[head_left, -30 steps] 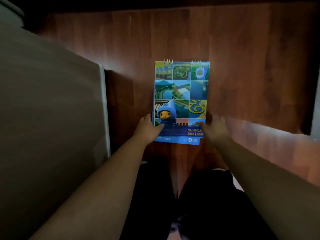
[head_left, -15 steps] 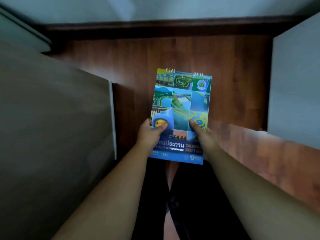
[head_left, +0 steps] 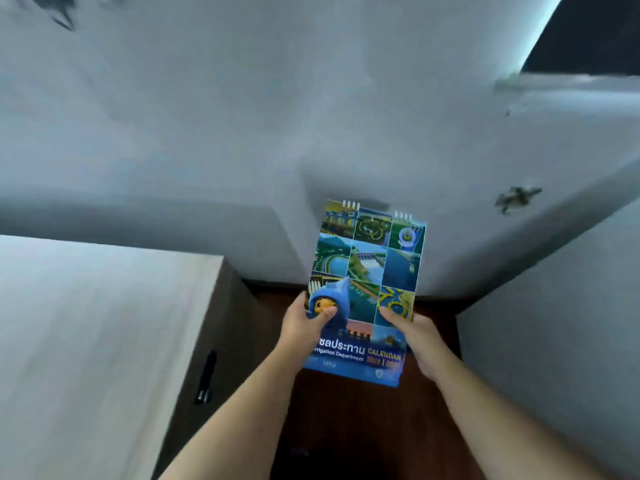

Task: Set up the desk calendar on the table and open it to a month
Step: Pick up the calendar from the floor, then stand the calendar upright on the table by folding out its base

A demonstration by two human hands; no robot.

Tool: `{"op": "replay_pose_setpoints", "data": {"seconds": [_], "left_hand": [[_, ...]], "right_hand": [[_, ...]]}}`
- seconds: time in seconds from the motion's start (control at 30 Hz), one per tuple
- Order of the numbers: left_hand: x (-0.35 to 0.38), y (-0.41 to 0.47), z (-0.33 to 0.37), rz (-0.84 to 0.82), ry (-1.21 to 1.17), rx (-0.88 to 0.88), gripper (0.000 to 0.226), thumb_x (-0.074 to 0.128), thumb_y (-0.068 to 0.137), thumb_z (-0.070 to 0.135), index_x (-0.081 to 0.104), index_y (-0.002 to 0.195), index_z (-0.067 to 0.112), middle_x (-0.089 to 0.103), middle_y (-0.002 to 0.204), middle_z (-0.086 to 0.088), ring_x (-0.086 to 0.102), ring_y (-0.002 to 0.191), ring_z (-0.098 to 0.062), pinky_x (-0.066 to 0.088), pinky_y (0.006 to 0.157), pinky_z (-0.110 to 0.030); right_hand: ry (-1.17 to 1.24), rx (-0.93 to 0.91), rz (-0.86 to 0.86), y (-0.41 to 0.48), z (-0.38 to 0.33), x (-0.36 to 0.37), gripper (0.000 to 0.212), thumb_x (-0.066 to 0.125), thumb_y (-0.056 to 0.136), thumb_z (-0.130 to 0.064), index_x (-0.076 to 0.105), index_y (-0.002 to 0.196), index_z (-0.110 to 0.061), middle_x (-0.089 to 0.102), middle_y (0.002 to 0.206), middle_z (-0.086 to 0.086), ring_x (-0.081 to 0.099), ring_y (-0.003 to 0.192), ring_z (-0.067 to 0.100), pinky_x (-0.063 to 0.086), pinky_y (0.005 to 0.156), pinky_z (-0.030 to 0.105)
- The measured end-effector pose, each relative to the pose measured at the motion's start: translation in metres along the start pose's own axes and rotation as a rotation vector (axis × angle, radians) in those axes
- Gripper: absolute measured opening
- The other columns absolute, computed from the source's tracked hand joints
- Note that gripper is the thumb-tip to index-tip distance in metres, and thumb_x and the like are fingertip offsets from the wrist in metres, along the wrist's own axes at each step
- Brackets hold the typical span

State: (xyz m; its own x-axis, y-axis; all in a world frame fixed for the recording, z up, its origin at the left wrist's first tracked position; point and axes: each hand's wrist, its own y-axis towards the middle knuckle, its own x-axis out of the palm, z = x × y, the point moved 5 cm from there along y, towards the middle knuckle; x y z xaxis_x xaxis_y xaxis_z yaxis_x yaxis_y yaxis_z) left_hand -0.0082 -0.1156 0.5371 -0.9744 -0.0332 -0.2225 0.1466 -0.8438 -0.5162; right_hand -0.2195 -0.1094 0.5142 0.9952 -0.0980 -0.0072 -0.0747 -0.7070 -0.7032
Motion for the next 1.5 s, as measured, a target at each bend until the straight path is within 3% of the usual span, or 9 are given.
{"op": "replay_pose_setpoints", "data": {"seconds": [0.23,0.37,0.5,0.6,0.7,0.93,1.07,1.2,1.5], "left_hand": [[-0.088,-0.106,0.135,0.298,-0.129,0.324,0.024,0.074,0.076,0.008,0.058,0.085,0.025,0.065,0.076,0.002,0.062,0.072,-0.022,0.051,0.061,-0.026],[-0.147,-0.182,0.165,0.44,-0.248,0.427,0.024,0.07,0.079,0.0,0.06,0.09,0.019,0.068,0.081,-0.008,0.063,0.07,-0.024,0.055,0.06,-0.03],[-0.211,-0.267,0.15,0.603,-0.313,0.424,0.026,0.073,0.078,0.014,0.058,0.099,0.018,0.071,0.096,-0.018,0.07,0.08,-0.035,0.058,0.074,-0.046],[-0.258,-0.332,0.119,0.85,-0.26,0.383,0.025,0.072,0.076,0.018,0.056,0.096,0.019,0.071,0.098,-0.013,0.069,0.086,-0.034,0.058,0.08,-0.048],[-0.293,-0.397,0.083,1.07,-0.15,0.317,0.031,0.067,0.079,0.014,0.056,0.108,0.019,0.069,0.103,-0.003,0.065,0.09,-0.023,0.053,0.078,-0.03],[-0.344,-0.528,-0.038,1.386,-0.169,0.079,0.037,0.064,0.075,0.005,0.059,0.109,0.017,0.071,0.108,-0.003,0.063,0.095,-0.02,0.052,0.087,-0.034],[-0.371,-0.583,-0.099,1.489,-0.219,-0.024,0.026,0.062,0.079,0.017,0.06,0.105,0.019,0.068,0.102,0.002,0.063,0.089,-0.016,0.052,0.077,-0.032],[-0.409,-0.614,-0.147,1.538,-0.235,-0.073,0.027,0.064,0.077,0.018,0.064,0.104,0.021,0.071,0.104,-0.001,0.065,0.091,-0.019,0.057,0.081,-0.038],[-0.482,-0.614,-0.202,1.446,-0.28,-0.071,0.019,0.053,0.088,0.011,0.063,0.1,0.021,0.07,0.104,0.001,0.065,0.082,-0.006,0.044,0.06,-0.011]], "right_hand": [[-0.087,-0.369,-0.242,-0.099,-0.17,0.061,0.006,0.067,0.082,-0.016,0.066,0.085,-0.011,0.069,0.078,0.008,0.064,0.07,0.02,0.054,0.052,0.02],[-0.161,-0.551,-0.404,-0.162,-0.22,0.118,0.032,0.072,0.078,-0.021,0.067,0.106,-0.007,0.073,0.099,0.017,0.069,0.089,0.032,0.055,0.087,0.048],[-0.104,-0.561,-0.679,-0.232,-0.222,0.198,0.026,0.063,0.082,-0.003,0.062,0.107,-0.007,0.07,0.097,0.017,0.066,0.085,0.034,0.056,0.08,0.048],[-0.153,-0.562,-0.901,-0.292,-0.203,0.261,0.027,0.06,0.082,0.004,0.059,0.106,-0.006,0.069,0.092,0.014,0.067,0.078,0.029,0.056,0.067,0.039],[-0.278,-0.582,-1.06,-0.348,-0.167,0.317,0.032,0.062,0.08,0.009,0.056,0.108,-0.003,0.068,0.093,0.016,0.066,0.076,0.031,0.057,0.064,0.039],[-0.683,-0.813,-1.261,-0.452,-0.039,0.423,0.034,0.061,0.081,0.006,0.057,0.112,-0.008,0.065,0.106,0.016,0.063,0.096,0.032,0.054,0.084,0.043],[-0.847,-0.838,-1.321,-0.486,0.037,0.469,0.03,0.056,0.084,0.005,0.058,0.108,-0.013,0.063,0.1,0.011,0.06,0.091,0.027,0.049,0.068,0.031],[-0.94,-0.873,-1.305,-0.511,0.09,0.51,0.028,0.057,0.083,0.003,0.059,0.1,-0.019,0.065,0.1,0.011,0.063,0.095,0.031,0.053,0.083,0.043],[-1.139,-0.963,-1.181,-0.518,0.135,0.567,0.018,0.059,0.079,-0.004,0.063,0.091,-0.015,0.069,0.092,0.009,0.062,0.084,0.024,0.048,0.07,0.029]]}}
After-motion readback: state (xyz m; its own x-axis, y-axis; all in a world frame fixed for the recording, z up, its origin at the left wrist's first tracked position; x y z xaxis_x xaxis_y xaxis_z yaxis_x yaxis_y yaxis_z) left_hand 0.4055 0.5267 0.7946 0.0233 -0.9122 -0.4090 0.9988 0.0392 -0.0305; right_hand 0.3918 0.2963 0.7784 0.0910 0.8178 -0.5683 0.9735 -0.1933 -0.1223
